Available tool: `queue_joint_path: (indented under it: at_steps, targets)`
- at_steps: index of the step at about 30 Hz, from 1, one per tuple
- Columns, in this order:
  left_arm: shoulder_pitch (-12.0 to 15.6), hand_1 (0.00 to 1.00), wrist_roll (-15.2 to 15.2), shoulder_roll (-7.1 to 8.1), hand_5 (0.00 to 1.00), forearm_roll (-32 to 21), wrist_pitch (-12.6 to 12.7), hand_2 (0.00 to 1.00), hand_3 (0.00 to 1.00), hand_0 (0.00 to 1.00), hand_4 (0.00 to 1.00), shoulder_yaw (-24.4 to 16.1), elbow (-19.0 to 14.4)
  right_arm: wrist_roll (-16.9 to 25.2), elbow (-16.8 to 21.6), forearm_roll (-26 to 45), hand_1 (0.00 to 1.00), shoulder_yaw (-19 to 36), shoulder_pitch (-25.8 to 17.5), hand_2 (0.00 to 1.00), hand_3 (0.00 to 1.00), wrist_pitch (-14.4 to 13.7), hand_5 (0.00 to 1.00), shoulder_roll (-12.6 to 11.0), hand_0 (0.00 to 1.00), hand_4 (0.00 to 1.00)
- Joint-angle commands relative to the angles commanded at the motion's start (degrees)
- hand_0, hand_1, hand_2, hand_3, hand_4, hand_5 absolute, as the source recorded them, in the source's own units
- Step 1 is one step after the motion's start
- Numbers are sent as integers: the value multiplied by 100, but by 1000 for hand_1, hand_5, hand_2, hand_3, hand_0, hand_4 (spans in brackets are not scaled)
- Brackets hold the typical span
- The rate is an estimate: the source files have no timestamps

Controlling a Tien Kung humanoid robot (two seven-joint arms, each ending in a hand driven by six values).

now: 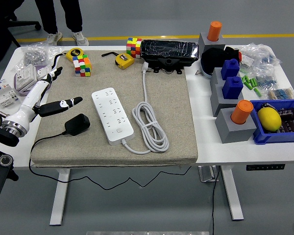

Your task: Pick up the plug,place it near the board,insert it into the board,press the button

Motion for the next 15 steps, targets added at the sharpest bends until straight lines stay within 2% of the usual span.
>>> queue_joint_path:
  at_steps: [5, 8, 15]
  targets:
    - [-20, 998, 234, 63, 470, 710, -51, 998, 998, 998, 998, 119, -24, 18, 0, -13, 740, 40, -2, 736, 761, -8, 987, -9, 790, 998]
    - [-48, 998, 344, 37, 459, 1159, -64, 998, 998, 998, 998, 195, 67, 22, 0, -58, 740, 108, -14, 736, 760, -12, 988, -4, 791, 998]
    - [-62, 998, 425, 21, 451, 1361, -148, 998, 998, 998, 998, 312, 251, 24, 0, -72, 740, 139, -30, 736, 760, -10, 989, 5, 791, 998]
